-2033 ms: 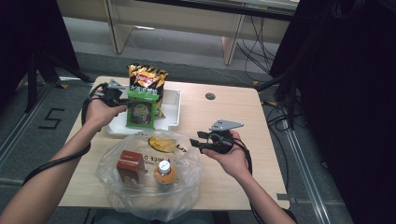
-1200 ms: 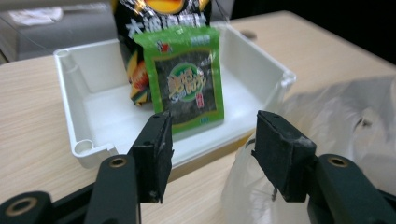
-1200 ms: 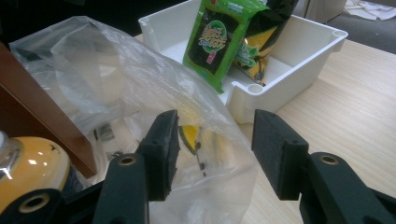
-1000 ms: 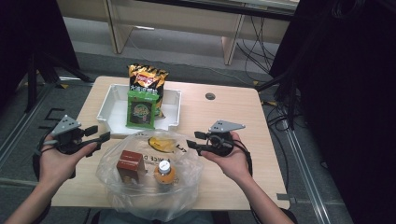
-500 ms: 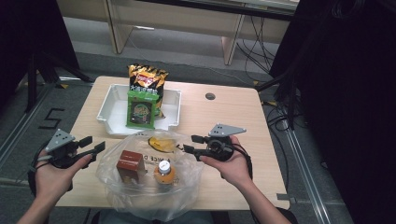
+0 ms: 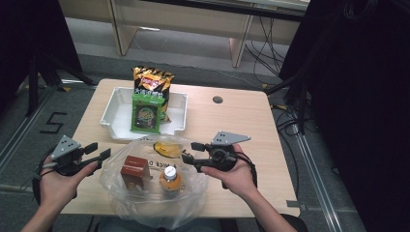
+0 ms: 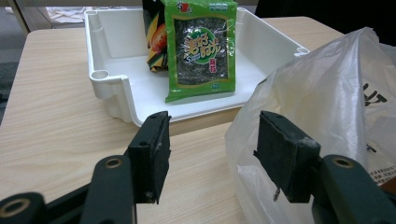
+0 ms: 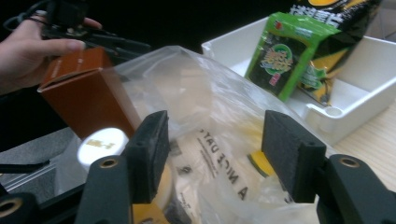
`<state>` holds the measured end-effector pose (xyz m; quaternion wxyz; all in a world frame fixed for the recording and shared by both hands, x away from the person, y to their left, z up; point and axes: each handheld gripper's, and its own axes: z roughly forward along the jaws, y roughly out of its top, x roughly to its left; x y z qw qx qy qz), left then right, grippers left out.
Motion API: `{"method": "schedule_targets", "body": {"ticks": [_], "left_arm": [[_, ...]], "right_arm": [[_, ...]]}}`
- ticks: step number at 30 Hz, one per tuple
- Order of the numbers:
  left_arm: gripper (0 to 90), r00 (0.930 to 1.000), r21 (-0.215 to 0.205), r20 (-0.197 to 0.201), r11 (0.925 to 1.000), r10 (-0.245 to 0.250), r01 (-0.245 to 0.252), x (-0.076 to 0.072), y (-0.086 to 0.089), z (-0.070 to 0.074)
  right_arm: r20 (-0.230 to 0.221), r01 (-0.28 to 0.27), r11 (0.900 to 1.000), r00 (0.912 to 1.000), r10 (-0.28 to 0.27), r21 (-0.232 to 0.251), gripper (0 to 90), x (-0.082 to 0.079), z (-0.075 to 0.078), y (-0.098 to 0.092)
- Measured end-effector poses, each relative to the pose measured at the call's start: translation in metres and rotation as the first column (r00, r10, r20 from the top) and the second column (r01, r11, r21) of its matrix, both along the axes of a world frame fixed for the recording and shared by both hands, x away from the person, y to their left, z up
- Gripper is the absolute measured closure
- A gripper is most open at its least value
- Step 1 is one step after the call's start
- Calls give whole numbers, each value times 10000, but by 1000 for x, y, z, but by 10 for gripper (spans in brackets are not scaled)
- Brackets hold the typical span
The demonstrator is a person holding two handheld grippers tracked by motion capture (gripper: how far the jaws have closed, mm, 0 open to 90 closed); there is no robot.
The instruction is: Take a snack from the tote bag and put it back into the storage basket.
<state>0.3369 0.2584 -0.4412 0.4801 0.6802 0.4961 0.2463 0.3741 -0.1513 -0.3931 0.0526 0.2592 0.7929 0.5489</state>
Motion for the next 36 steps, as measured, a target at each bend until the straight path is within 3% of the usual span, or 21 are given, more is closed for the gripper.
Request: {"method": "schedule_targets", "body": {"ticks": [2, 3, 4, 5, 8, 9, 11, 12, 14, 16, 25, 26, 29, 31, 36], "left_arm": [[439, 10000, -6, 23, 10000, -2, 2, 1, 0, 0], [439, 10000, 5, 28, 10000, 31, -31, 1, 0, 0], [439, 10000, 5, 28, 10000, 31, -31, 1, 0, 0], [439, 10000, 15, 20, 10000, 25, -25, 1, 1, 0], [439, 10000, 35, 29, 10000, 22, -22, 1, 0, 0], [439, 10000, 43, 28, 10000, 27, -27, 1, 0, 0], [439, 10000, -6, 45, 10000, -7, 7, 1, 0, -1], [439, 10000, -6, 41, 10000, -8, 8, 1, 0, -1], [439, 10000, 17, -10, 10000, 6, -6, 1, 0, -1], [439, 10000, 41, -20, 10000, -10, 10, 2, 0, -1], [439, 10000, 136, -74, 9999, -60, 61, 2, -1, -3], [439, 10000, 133, -73, 9999, -57, 58, 2, -1, -3], [439, 10000, 130, -53, 9999, -38, 39, 2, -1, -3], [439, 10000, 135, -53, 9999, -68, 68, 2, -1, -3], [439, 10000, 145, -42, 9999, -86, 87, 2, -1, -3]], "right_arm": [[-111, -290, 9995, 9995, 291, 82, 416, -2, 1, 2], [158, -505, 9987, 9986, 506, -30, 411, -2, 1, 4], [158, -505, 9987, 9986, 506, -30, 411, -2, 1, 4], [-116, -549, 9984, 9984, 551, 107, 409, -6, 1, 7], [-135, -674, 9977, 9976, 675, 47, 405, -9, 2, 10], [82, -786, 9967, 9969, 785, 199, 402, -8, 1, 12], [-98, -743, 9972, 9972, 743, 46, 394, -11, 2, 13], [264, -1028, 9947, 9944, 1026, 40, 387, -9, 1, 15], [432, -954, 9954, 9945, 951, 30, 383, -10, 0, 16], [234, -1037, 9946, 9943, 1037, -22, 380, -11, 1, 17], [369, -1316, 9913, 9906, 1317, -44, 347, -19, -2, 29], [192, -1500, 9886, 9885, 1502, -120, 345, -19, -2, 29], [324, -1410, 9897, 9894, 1418, -243, 342, -20, -3, 30], [30, -1353, 9908, 9908, 1353, -67, 337, -22, -5, 33], [110, -1588, 9872, 9872, 1590, -160, 335, -24, -4, 35]]}}
